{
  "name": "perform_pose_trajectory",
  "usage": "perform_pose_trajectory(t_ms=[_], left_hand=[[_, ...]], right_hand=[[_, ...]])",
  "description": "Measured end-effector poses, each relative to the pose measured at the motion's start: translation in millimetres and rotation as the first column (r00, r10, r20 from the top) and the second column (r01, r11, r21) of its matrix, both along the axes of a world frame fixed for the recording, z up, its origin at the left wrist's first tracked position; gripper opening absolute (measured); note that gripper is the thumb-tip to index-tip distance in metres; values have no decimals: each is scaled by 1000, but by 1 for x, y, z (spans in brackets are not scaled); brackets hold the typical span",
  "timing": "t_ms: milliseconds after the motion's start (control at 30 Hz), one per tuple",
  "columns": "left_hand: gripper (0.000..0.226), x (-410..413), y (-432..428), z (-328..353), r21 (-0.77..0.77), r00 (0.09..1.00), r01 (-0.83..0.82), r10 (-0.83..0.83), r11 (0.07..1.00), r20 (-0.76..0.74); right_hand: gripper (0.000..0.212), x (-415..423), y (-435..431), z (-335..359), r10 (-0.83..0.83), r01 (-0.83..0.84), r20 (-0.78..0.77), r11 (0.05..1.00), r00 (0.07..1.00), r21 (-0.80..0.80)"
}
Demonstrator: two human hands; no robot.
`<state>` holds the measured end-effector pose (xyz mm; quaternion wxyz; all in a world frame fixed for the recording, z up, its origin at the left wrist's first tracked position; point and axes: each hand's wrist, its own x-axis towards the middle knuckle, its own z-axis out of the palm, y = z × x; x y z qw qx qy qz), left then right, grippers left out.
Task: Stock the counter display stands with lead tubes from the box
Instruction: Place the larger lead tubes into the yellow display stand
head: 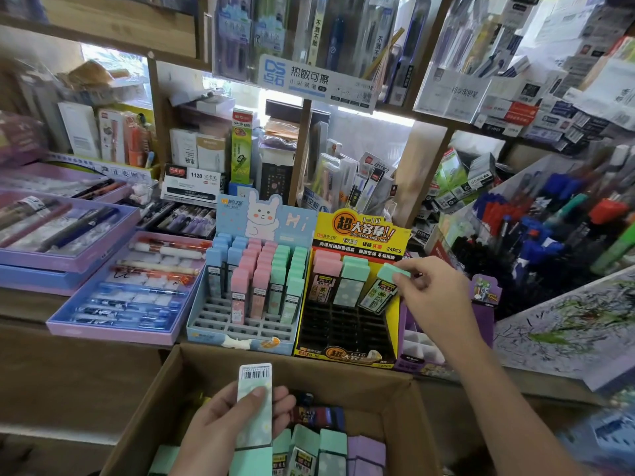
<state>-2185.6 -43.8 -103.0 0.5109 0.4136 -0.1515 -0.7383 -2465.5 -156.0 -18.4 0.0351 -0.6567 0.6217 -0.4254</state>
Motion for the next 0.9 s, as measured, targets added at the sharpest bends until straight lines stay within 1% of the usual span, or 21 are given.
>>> perform_pose_trajectory(t_ms=[100,167,267,400,500,667,767,900], left_hand=[[23,0,-1,0,-1,1000,8,-8,1000,-4],[23,0,-1,0,1,1000,9,-9,1000,-5],[23,0,-1,-1,4,1000,10,-10,1000,-8],[24,1,-1,-1,10,1000,14,-14,1000,-5],[25,1,-2,-1,12,1000,16,-16,1000,-3],[27,0,-2,0,23,1000,27,-27,999,1],[26,1,-1,1,23,1000,18,-18,1000,4],[23,0,0,3,18,1000,14,-14,1000,12]], right_hand=[[14,0,-6,-1,-11,12,-102,1000,995,8],[16,3,-7,-1,-12,12,-144,1000,989,1],[17,5,-9,0,-19,19,-185,1000,983,-3],[17,4,-12,0,-13,24,-208,999,978,48],[22,3,-13,1,-23,35,-226,998,974,48],[27,12,-15,2,-88,99,-365,995,927,13],[25,16,-14,2,-106,130,-408,991,907,30],[21,18,-15,1,-167,196,-481,981,861,10]])
